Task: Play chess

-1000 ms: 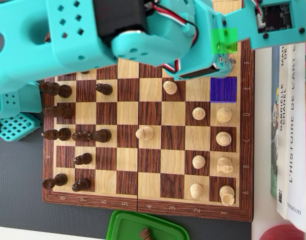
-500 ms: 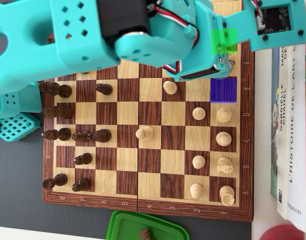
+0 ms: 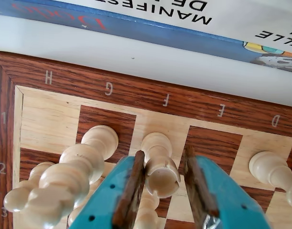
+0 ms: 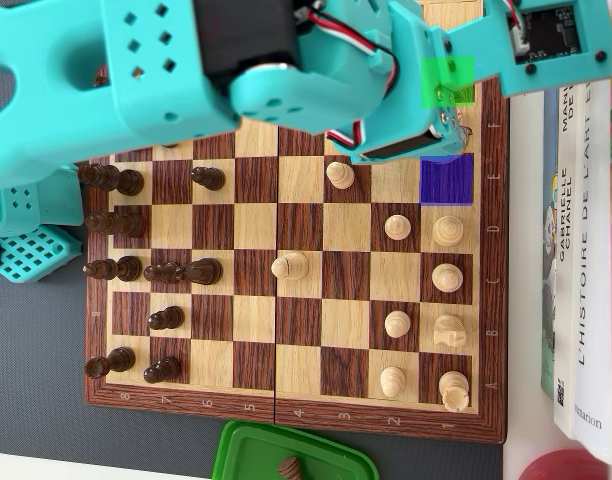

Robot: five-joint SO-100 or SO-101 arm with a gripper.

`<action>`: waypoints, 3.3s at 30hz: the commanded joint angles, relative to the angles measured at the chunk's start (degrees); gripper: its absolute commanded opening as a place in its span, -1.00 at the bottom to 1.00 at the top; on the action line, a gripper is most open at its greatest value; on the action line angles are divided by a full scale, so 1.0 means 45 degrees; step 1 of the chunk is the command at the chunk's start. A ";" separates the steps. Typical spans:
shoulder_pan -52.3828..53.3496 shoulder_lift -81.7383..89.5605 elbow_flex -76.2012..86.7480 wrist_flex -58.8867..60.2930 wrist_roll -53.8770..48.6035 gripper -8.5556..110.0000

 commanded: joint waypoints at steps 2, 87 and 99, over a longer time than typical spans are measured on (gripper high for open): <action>0.0117 0.0254 -0.0625 -0.0039 -0.0117 -0.63; 0.2676 2.0293 1.6035 -0.3652 -0.0020 -0.63; 0.2598 2.5371 2.1895 -1.0703 -0.0020 -0.63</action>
